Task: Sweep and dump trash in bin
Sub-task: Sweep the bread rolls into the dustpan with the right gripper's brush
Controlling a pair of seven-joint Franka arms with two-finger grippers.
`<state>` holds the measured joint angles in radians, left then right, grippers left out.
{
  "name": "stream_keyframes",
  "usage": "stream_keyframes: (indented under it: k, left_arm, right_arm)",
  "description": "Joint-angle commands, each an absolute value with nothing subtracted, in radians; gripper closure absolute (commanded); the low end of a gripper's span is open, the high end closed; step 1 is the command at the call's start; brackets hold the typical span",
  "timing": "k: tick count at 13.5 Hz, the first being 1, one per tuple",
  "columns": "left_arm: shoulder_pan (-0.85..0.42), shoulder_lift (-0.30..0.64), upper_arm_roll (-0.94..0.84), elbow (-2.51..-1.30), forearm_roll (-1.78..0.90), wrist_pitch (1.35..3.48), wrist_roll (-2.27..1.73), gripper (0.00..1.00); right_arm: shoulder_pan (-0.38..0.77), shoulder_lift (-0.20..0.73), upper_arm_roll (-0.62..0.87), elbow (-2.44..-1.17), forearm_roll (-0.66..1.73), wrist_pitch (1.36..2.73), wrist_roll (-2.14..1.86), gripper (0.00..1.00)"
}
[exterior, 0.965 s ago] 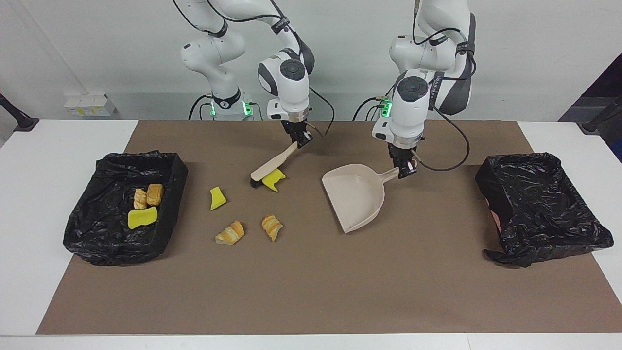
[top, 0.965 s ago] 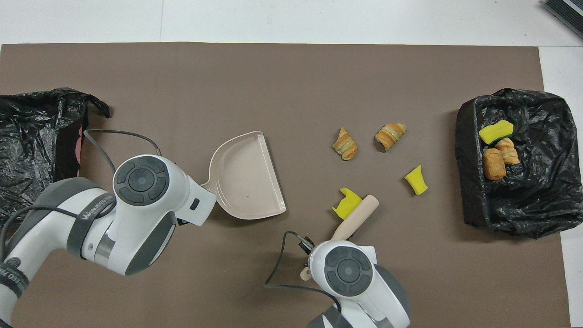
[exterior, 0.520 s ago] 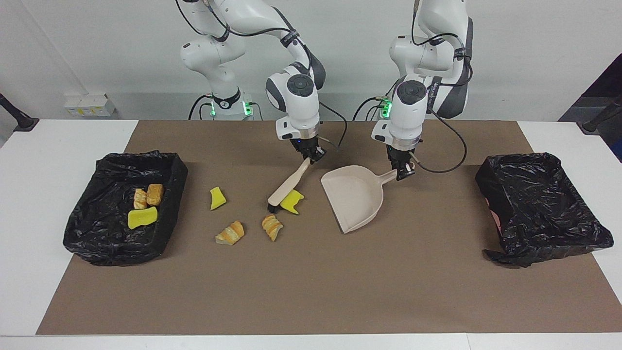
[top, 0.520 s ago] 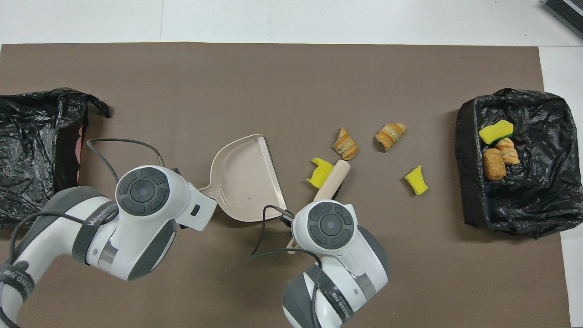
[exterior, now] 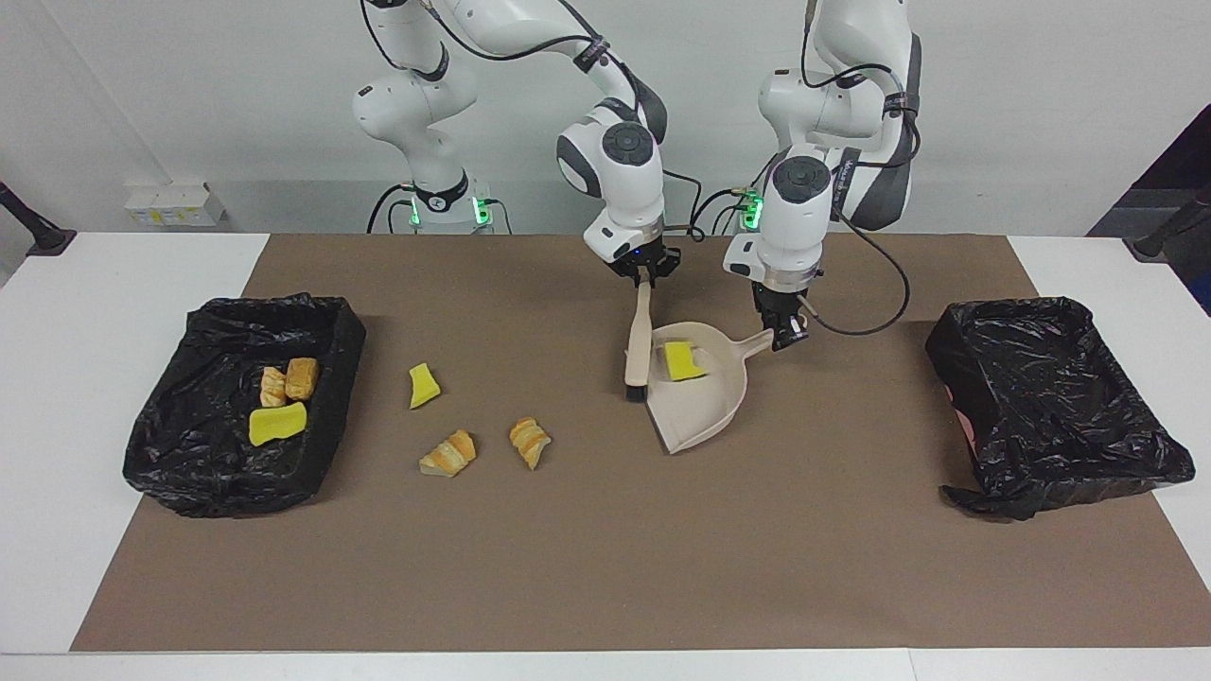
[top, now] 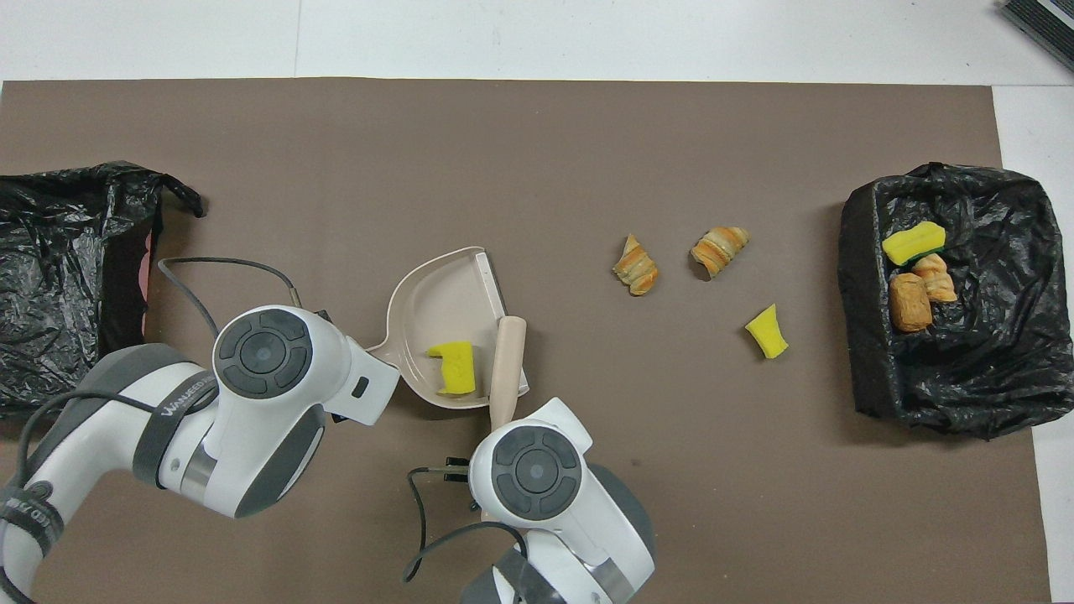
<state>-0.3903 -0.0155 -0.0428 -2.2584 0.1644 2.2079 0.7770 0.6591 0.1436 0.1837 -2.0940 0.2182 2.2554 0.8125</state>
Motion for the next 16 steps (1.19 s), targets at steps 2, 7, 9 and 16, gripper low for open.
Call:
stream_keyframes:
  k: [2, 7, 9, 16]
  left_arm:
    - [-0.396, -0.046, -0.032, -2.293, 0.173, 2.238, 0.746, 1.0]
    - [-0.365, -0.035, -0.029, -2.283, 0.078, 2.249, 0.747, 1.0]
    - [-0.365, -0.034, -0.029, -2.279, 0.078, 2.247, 0.756, 1.0]
    - [-0.367, -0.034, -0.029, -2.283, 0.078, 2.244, 0.753, 1.0]
  right_arm:
    - [0.629, 0.121, 0.183, -2.072, 0.258, 2.229, 0.697, 1.0]
    - [0.526, 0.121, 0.178, -2.069, 0.215, 2.227, 0.617, 1.0]
    - [0.48, 0.126, 0.176, -2.065, 0.146, 2.221, 0.583, 1.0]
    - [0.241, 0.089, 0.175, -1.994, -0.024, 1.968, 0.445, 1.0]
